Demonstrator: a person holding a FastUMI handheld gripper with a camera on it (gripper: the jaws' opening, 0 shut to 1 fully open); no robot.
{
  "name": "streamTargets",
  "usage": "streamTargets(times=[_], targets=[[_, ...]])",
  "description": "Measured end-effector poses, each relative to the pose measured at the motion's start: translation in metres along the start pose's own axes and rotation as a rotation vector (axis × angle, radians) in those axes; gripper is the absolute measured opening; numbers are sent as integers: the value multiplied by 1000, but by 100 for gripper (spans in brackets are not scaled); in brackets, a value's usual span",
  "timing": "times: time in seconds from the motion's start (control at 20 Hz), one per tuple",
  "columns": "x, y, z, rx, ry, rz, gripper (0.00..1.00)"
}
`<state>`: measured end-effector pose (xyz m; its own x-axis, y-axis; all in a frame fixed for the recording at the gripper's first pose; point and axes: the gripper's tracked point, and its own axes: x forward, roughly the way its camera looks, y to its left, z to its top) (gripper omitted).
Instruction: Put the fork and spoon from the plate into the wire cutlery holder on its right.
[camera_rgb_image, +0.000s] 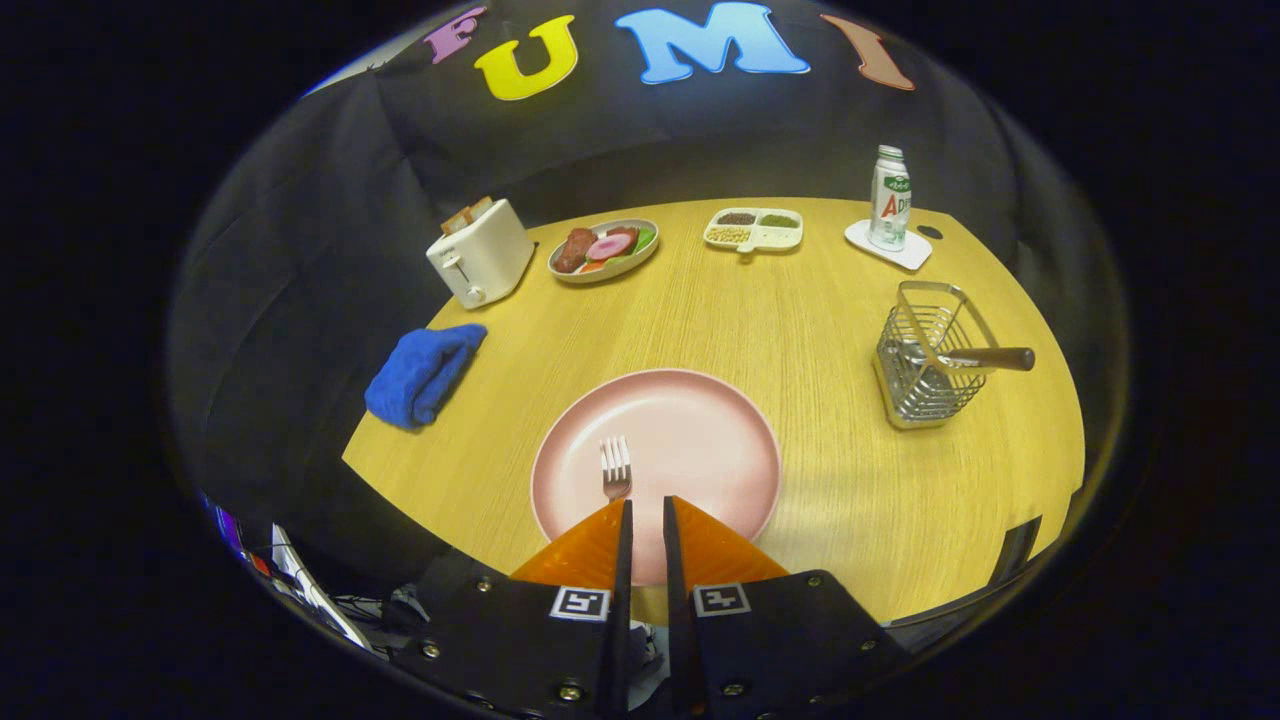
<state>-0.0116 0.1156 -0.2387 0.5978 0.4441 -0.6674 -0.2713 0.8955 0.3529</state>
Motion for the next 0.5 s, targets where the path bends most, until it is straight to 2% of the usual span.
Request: streamTargets(times=[0.35,0.5], targets=[[23,16,-29,-57,103,22,17],[30,18,-35,-73,128,11,27]])
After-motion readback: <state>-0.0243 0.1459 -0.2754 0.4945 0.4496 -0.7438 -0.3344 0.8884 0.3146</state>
